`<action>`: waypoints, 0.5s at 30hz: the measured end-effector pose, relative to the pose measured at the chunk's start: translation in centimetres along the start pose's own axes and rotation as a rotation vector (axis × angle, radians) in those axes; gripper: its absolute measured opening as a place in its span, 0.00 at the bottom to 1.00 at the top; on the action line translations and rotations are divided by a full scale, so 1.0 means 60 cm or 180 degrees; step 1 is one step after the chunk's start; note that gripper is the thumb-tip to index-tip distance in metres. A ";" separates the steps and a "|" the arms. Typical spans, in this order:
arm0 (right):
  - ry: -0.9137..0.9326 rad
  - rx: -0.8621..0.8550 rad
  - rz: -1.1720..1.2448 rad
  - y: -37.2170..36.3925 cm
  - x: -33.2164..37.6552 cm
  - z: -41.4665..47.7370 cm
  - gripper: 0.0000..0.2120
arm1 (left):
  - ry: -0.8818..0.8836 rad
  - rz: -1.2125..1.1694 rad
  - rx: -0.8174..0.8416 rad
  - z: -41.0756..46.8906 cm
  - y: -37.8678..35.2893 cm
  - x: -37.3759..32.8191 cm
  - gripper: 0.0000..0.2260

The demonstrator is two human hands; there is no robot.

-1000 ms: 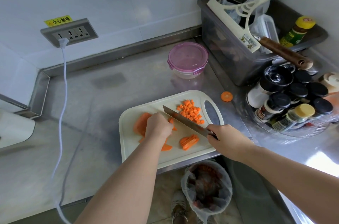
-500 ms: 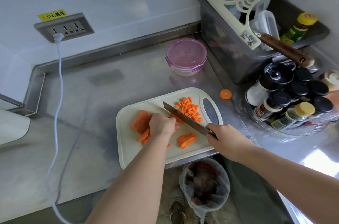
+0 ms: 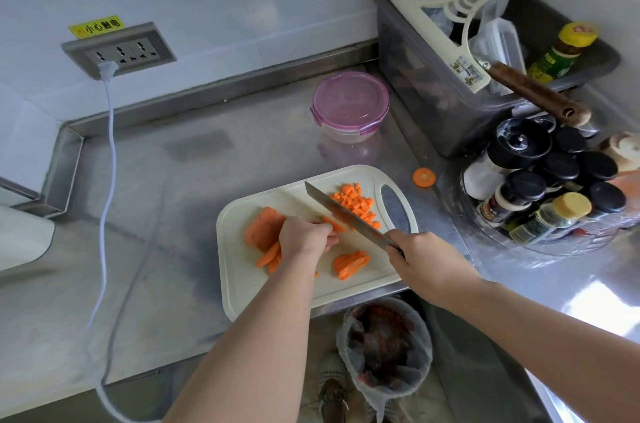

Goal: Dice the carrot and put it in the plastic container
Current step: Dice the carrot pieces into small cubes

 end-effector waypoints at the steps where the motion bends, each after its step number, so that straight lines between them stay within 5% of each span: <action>1: 0.0067 0.0025 -0.0096 -0.001 0.004 0.000 0.10 | 0.0020 -0.0013 -0.0006 -0.001 0.001 0.000 0.07; 15: 0.0359 0.0020 -0.0494 -0.010 0.011 0.001 0.10 | 0.0026 -0.0087 -0.0033 0.008 0.000 0.006 0.12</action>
Point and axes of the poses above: each hand's wrist, its own z-axis towards the middle knuckle, its own y-axis out of the back of the hand, x = y × z, the point moved 9 cm from there along z, towards the middle knuckle, and after that the axes turned 15 degrees about -x, right-handed, at the moved point
